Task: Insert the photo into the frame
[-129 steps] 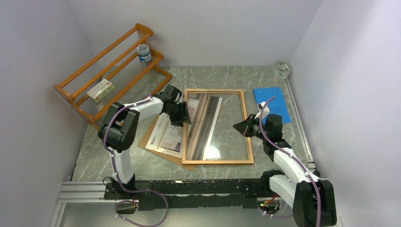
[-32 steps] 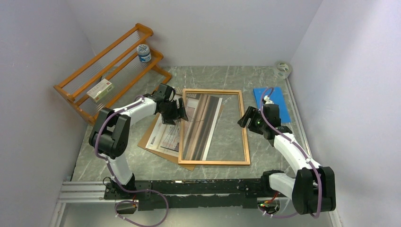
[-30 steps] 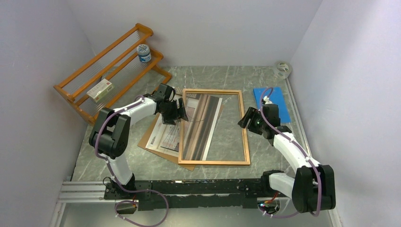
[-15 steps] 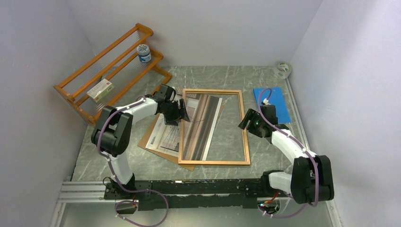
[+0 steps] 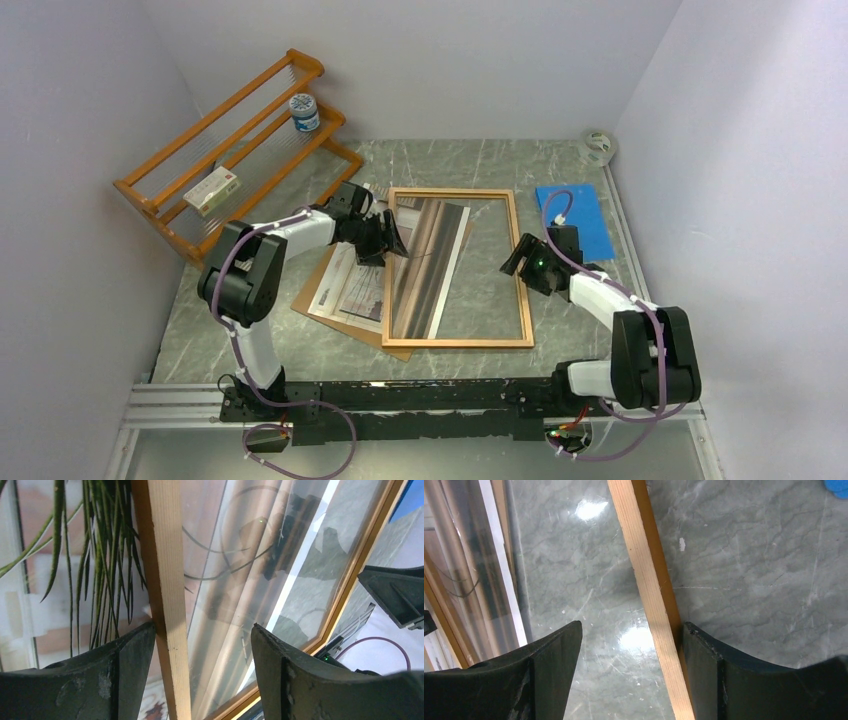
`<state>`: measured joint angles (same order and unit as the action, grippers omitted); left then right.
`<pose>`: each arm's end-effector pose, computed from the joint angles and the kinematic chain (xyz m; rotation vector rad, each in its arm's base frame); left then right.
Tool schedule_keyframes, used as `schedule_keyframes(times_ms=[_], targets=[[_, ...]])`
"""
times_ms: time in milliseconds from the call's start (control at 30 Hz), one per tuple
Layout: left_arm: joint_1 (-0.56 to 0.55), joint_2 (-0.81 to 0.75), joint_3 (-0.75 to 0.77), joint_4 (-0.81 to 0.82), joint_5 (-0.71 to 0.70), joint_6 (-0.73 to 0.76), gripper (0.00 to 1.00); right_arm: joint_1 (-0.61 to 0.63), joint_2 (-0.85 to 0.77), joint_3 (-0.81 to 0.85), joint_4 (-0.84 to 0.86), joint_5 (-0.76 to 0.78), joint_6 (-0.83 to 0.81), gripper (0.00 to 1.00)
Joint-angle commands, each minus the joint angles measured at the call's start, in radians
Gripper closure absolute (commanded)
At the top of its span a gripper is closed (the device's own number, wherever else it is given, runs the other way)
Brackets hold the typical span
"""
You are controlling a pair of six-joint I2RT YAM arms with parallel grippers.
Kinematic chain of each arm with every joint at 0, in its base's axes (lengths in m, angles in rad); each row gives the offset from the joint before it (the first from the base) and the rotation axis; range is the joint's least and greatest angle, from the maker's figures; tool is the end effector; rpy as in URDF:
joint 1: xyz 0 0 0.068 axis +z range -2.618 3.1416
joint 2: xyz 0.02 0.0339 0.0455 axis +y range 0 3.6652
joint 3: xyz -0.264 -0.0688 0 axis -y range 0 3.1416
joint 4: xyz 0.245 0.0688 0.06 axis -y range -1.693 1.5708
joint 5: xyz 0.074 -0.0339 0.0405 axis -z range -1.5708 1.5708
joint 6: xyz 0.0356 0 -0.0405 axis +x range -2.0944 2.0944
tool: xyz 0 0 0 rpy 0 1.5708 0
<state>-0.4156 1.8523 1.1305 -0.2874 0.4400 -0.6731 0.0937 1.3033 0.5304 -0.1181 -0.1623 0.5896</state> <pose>0.3355 -0.1646 0.1604 -0.1763 2.7357 -0.9319 0.2345 0.0278 0.1551 0.5460 2.4510 0.4897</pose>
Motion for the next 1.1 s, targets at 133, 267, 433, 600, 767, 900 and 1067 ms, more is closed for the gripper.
schedule_keyframes(times_ms=[133,267,433,600,767,900,1067], targets=[[-0.086,-0.011,0.012,0.098,0.176,0.042,0.27,0.0,-0.054,-0.024,0.028,0.022,0.036,0.24],[-0.119,0.031,0.031,0.086,0.171,0.042,0.27,0.0,-0.091,-0.015,-0.026,0.096,0.034,0.24],[-0.137,0.044,0.017,0.109,0.137,0.011,0.25,-0.002,-0.11,-0.013,-0.079,0.206,0.03,0.23],[-0.142,-0.01,0.049,-0.02,-0.045,0.036,0.16,-0.003,-0.139,0.02,-0.129,0.248,0.012,0.21],[-0.124,-0.122,0.079,-0.211,-0.308,0.12,0.06,-0.003,-0.239,0.067,-0.208,0.295,0.017,0.19],[-0.048,-0.225,0.051,-0.264,-0.399,0.168,0.06,-0.002,-0.291,0.109,-0.265,0.271,0.027,0.19],[0.059,-0.257,0.039,-0.258,-0.438,0.158,0.07,0.011,-0.316,0.097,-0.185,0.065,0.118,0.23]])
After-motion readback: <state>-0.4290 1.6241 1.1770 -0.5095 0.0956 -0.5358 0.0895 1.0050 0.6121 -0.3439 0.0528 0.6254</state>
